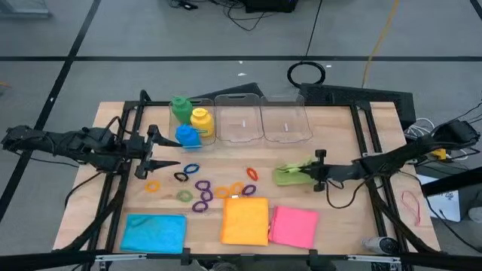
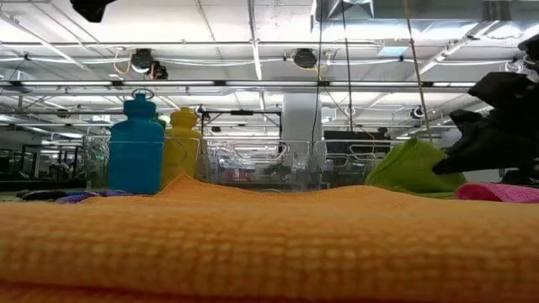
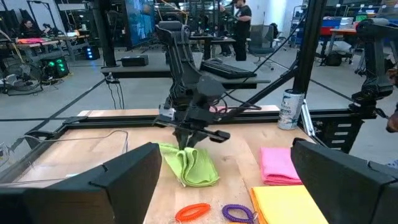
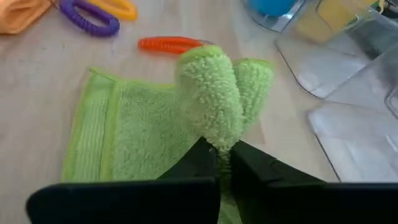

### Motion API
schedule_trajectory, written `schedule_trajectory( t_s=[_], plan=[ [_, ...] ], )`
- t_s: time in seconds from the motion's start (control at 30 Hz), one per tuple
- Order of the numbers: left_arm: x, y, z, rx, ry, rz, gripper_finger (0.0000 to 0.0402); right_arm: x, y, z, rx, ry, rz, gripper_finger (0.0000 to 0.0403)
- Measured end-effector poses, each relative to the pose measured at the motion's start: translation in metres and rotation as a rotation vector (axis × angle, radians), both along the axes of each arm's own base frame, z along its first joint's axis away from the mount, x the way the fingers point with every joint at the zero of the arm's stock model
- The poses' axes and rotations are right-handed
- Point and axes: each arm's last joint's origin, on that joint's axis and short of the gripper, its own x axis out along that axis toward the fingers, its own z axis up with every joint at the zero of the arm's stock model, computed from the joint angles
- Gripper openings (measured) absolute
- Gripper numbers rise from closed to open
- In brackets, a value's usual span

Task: Pick & Place Sports Items
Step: Fold the green cloth

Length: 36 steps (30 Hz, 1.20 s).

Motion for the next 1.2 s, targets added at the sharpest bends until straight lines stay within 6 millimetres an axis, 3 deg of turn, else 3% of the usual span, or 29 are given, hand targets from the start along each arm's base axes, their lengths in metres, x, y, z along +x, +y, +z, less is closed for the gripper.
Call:
schedule_trajectory(
  t_s=[0.3,0.63,0.77,1.0,1.2],
  plan=[
    [0.000,0.000,0.000,0.000,0.000,0.000,0.0296,-0.001,-0.001,-0.003,0.094,0.009,0.086,0.0014],
    [0.000,0.000,0.000,0.000,0.000,0.001,0.0296,0.002,-0.009,-0.005,0.297,0.038,0.172,0.0144],
    [0.000,0.000,0.000,0.000,0.000,0.000,0.0296,0.003,-0.011,-0.005,0.375,0.058,0.241,0.0173],
    [0.000,0.000,0.000,0.000,0.000,0.000,0.0296,0.005,-0.016,-0.003,0.518,0.107,0.348,0.0167],
    [0.000,0.000,0.000,0.000,0.000,0.000,0.0296,0.020,-0.014,0.014,0.552,0.240,0.429,0.0145]
  ],
)
